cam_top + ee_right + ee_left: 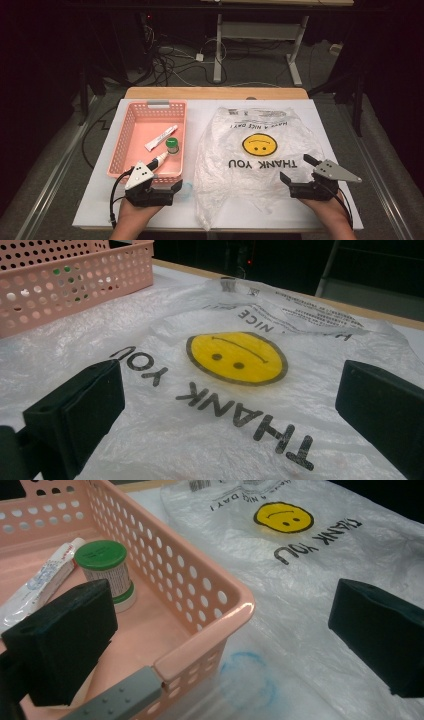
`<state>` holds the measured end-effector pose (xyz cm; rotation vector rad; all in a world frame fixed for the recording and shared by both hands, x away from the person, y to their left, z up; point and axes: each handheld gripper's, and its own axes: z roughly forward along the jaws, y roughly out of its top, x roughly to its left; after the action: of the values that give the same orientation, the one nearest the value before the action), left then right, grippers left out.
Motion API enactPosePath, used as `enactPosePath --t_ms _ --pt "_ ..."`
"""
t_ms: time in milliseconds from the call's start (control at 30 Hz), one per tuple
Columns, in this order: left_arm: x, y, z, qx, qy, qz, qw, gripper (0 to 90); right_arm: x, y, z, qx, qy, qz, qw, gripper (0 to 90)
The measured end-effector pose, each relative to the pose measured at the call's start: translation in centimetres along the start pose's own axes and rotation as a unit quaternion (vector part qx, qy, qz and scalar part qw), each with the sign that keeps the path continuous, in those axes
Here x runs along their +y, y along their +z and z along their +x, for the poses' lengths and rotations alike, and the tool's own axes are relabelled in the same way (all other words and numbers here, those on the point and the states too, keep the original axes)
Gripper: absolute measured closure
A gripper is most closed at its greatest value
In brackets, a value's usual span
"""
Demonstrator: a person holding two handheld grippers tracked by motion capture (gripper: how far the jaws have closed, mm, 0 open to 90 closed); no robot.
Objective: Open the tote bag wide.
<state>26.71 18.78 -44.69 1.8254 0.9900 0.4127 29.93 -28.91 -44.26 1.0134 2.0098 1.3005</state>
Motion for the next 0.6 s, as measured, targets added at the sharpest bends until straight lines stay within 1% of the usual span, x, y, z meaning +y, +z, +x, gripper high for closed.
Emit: enactPosePath --t_ms 33,133,200,267,333,467,500,533,600 --pt "0.0 -0.1 0.1 0.0 0.0 -0.002 1.0 0.0 0.1 0.0 0.1 0.0 -0.004 -0.003 1.0 0.1" --pt "0.1 -0.1 0.1 0.004 0.0 -0.005 1.0 0.0 0.3 -0.2 0.0 -0.003 -0.004 -0.01 0.9999 0.1" --pt "0.1 -0.1 0.1 0.005 0.001 -0.003 1.0 0.0 0.3 -0.3 -0.1 -0.006 -0.006 -0.01 0.9999 0.1" --pt "0.1 -0.1 0.0 0.003 0.005 0.002 1.0 0.0 0.3 -0.4 -0.2 -0.01 -0.003 -0.01 0.9999 0.1" --pt "0.1 0.0 -0.2 0.004 0.012 0.004 0.9999 0.0 0.4 -0.8 -1.0 -0.02 0.004 -0.008 0.9998 0.1" --pt "0.0 0.1 -0.3 0.001 0.011 0.008 0.9999 0.0 0.3 -1.7 -2.4 -0.042 0.017 -0.004 0.9989 0.8" --pt "0.0 0.0 -0.2 0.001 0.013 0.009 0.9999 0.0 0.3 -1.7 -2.4 -0.042 0.017 -0.004 0.9989 0.8" --pt "0.0 0.0 -0.2 0.003 0.016 0.01 0.9998 0.0 0.0 -2.3 -3.3 -0.057 0.024 0.003 0.9981 1.5" --pt "0.0 -0.2 -0.1 0.006 0.014 0.008 0.9998 0.0 -0.5 -2.7 -4.2 -0.075 0.026 0.016 0.9967 3.0"
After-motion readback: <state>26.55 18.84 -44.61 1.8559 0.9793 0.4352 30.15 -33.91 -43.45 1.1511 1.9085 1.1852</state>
